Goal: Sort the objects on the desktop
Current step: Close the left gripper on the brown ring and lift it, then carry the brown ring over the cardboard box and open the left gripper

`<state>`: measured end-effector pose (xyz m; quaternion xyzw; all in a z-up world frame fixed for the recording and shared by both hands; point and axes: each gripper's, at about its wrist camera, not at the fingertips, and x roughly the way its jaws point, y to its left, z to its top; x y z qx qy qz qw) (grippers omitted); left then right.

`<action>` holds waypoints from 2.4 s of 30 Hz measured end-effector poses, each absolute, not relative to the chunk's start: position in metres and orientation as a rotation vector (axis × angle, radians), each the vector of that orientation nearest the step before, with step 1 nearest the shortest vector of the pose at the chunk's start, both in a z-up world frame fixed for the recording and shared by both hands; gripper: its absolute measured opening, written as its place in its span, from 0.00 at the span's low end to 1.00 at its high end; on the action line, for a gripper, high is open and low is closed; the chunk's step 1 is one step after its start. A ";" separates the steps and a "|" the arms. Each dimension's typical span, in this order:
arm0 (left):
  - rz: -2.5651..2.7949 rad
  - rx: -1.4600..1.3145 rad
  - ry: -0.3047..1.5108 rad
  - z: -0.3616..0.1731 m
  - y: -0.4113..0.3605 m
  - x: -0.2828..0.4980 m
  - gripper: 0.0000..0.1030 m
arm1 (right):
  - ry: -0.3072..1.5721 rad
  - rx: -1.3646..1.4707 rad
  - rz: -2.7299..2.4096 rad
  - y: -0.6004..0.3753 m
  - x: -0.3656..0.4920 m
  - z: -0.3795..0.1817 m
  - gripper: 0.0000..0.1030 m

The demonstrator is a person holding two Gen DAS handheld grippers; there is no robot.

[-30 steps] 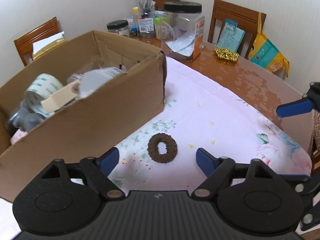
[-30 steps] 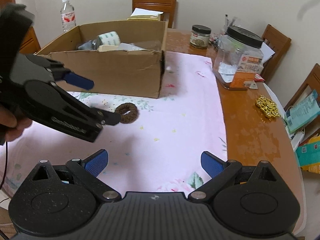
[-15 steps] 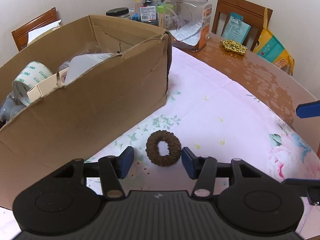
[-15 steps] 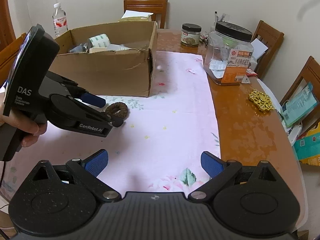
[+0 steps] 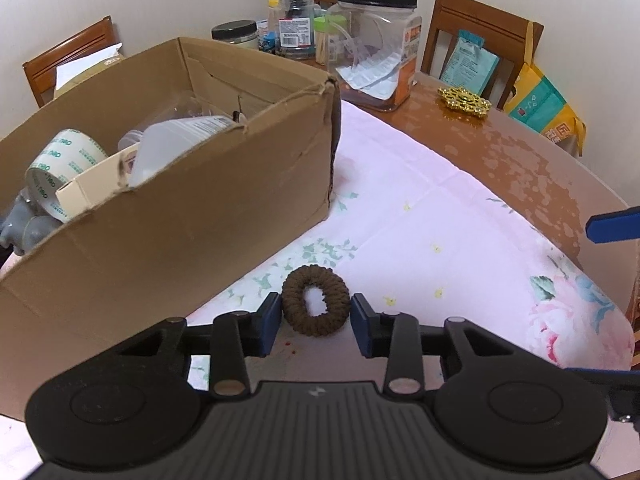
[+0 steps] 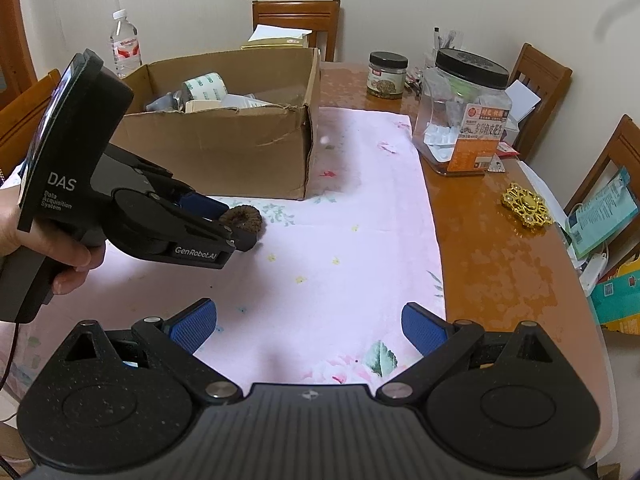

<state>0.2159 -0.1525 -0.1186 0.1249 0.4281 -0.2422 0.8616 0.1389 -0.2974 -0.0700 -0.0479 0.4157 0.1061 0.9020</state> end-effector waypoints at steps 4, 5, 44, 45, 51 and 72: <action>-0.499 0.261 0.909 -0.111 -0.150 0.212 0.36 | 0.854 -0.096 0.221 -0.298 0.139 -0.068 0.98; -0.498 0.254 0.910 -0.109 -0.149 0.211 0.35 | 0.851 -0.092 0.220 -0.298 0.139 -0.067 0.98; -0.294 0.146 0.811 0.002 -0.036 0.211 0.35 | 0.783 -0.134 0.351 -0.261 0.170 -0.018 0.98; -0.288 0.146 0.808 0.003 -0.034 0.213 0.35 | 0.779 -0.139 0.355 -0.259 0.171 -0.017 0.98; -0.258 0.143 0.794 0.004 -0.027 0.235 0.35 | 0.777 -0.147 0.368 -0.254 0.174 -0.015 0.98; -0.211 0.103 0.820 -0.018 -0.029 0.278 0.87 | 0.759 -0.140 0.367 -0.258 0.169 -0.006 0.98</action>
